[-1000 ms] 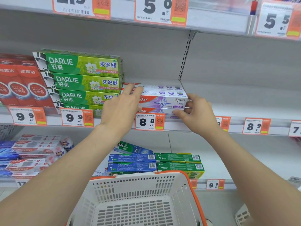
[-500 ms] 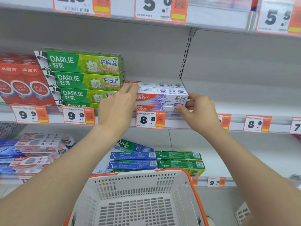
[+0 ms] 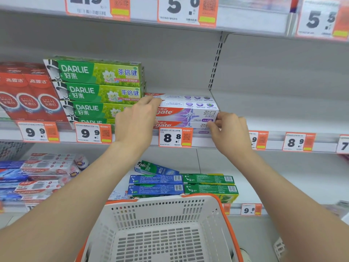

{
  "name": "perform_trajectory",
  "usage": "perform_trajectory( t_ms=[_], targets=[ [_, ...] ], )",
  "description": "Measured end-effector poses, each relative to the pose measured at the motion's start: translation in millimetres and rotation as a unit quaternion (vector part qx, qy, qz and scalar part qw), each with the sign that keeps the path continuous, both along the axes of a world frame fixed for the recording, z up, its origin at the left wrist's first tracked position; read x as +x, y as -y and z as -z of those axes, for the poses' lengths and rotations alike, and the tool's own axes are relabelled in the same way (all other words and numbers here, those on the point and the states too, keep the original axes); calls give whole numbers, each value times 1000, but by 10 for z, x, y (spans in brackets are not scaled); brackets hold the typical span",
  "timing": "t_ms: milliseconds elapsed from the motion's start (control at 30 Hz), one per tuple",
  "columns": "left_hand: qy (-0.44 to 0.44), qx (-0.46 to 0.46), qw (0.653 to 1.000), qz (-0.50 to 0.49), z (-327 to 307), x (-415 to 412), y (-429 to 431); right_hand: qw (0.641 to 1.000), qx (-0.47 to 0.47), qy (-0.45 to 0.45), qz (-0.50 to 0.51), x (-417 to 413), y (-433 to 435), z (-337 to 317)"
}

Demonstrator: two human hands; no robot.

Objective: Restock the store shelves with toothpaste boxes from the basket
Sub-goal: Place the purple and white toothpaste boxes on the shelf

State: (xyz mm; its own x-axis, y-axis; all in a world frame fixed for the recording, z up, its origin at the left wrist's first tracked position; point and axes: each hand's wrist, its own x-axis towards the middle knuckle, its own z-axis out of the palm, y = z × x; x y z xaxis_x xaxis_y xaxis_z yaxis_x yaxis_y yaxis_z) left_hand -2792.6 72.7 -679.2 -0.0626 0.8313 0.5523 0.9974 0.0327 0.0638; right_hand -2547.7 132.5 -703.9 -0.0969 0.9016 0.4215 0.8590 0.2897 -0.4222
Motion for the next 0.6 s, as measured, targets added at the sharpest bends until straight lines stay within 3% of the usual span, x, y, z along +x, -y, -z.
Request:
perform_trajectory(
  t_ms=[133, 233, 333, 433, 500, 600],
  targets=[
    [-14, 24, 999, 18, 54, 24, 30, 1000, -11, 23, 16, -38, 87, -50],
    [-7, 65, 994, 91, 142, 198, 229, 999, 43, -14, 24, -20, 350, -164],
    [48, -9, 987, 156, 326, 368, 484, 997, 67, -36, -6, 16, 729, -200],
    [104, -121, 973, 170, 627, 478, 711, 985, -110, 127, -50, 74, 1033, 22],
    [98, -189, 962, 169, 883, 541, 810, 935, -245, 243, -78, 110, 1164, 200],
    [-11, -309, 929, 204, 1301, 681, 855, 858, -396, 308, -108, 189, 1164, 556]
  ],
)
